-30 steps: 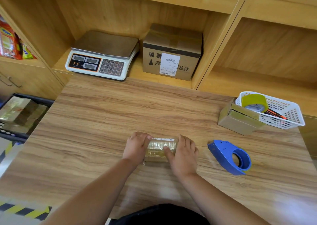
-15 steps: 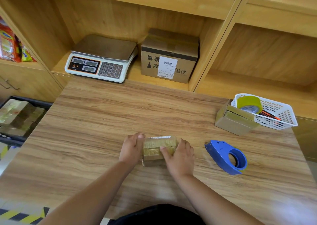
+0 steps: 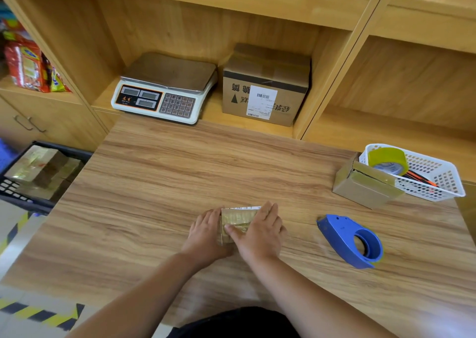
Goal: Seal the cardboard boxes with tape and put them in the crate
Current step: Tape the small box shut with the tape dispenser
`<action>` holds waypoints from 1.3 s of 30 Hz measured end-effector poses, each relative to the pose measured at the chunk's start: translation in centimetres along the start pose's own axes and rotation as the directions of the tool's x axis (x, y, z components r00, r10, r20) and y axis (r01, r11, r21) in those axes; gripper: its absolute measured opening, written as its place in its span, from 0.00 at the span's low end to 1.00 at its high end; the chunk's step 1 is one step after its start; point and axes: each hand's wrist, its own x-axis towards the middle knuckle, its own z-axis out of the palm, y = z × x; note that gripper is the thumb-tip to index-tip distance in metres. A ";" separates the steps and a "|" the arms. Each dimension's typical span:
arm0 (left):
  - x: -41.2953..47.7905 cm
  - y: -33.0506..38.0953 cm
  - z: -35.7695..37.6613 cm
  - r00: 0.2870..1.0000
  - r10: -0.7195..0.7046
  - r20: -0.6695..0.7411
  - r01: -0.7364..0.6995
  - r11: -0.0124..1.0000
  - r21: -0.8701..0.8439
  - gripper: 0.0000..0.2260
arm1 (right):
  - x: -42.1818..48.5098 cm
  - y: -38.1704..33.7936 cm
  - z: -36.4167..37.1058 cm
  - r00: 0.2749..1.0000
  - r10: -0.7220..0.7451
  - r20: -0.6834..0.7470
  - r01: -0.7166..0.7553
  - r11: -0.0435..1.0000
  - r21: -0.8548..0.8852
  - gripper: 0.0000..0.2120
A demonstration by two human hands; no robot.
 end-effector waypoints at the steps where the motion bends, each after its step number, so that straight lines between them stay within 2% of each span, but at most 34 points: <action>1: 0.1 0.0 -0.1 0.999 0.001 -0.032 -0.001 1.000 -0.009 0.49 | 0.0 0.0 0.1 1.000 0.000 -0.014 0.000 1.000 -0.010 0.56; 5: 0.2 0.0 -0.3 0.999 0.006 -0.048 -0.007 1.000 -0.021 0.49 | 0.2 0.0 0.2 1.000 -0.003 -0.019 0.003 1.000 -0.025 0.52; 9: 0.2 0.2 -0.5 0.999 0.007 -0.045 -0.008 1.000 -0.014 0.49 | 0.4 1.0 0.1 0.999 -0.040 -0.034 0.042 0.996 0.077 0.42; 12: 0.1 0.8 -1.0 0.999 0.014 -0.039 -0.016 0.999 -0.050 0.48 | 0.7 2.7 -0.7 0.991 -0.075 -0.110 0.094 0.980 0.176 0.32; 16: 0.8 3.2 -2.4 0.994 0.075 -0.079 -0.081 0.994 -0.074 0.45 | 0.9 4.0 -1.8 0.973 -0.072 -0.220 0.125 0.963 0.239 0.29; 19: 1.2 4.9 -3.5 0.988 0.140 -0.063 -0.144 0.988 -0.058 0.43 | 0.7 4.1 -2.9 0.938 -0.244 -0.245 0.329 0.848 0.415 0.34; 21: 1.4 5.7 -3.9 0.981 0.193 -0.028 -0.194 0.981 -0.004 0.42 | 0.8 4.3 -3.3 0.922 -0.334 -0.195 0.384 0.739 0.554 0.38; 23: 1.4 6.4 -4.0 0.970 0.242 -0.008 -0.242 0.970 0.038 0.41 | 1.0 4.5 -3.6 0.931 -0.355 -0.085 0.310 0.648 0.696 0.38; 25: 1.4 6.6 -3.8 0.957 0.290 0.015 -0.290 0.952 0.100 0.41 | 1.2 4.8 -3.6 0.939 -0.345 0.013 0.209 0.599 0.773 0.32; 28: 1.4 6.2 -3.3 0.941 0.333 0.062 -0.338 0.933 0.121 0.44 | 1.3 5.5 -3.3 0.959 -0.284 0.018 0.158 0.584 0.796 0.27; 32: 1.7 6.0 -3.3 0.934 0.351 0.061 -0.351 0.936 -0.007 0.42 | 1.3 5.7 -3.5 0.964 -0.264 0.035 0.126 0.568 0.813 0.22; 39: 2.3 6.3 -3.8 0.935 0.341 0.097 -0.327 0.936 -0.132 0.36 | 1.9 5.6 -3.9 0.967 -0.253 0.030 0.098 0.480 0.872 0.16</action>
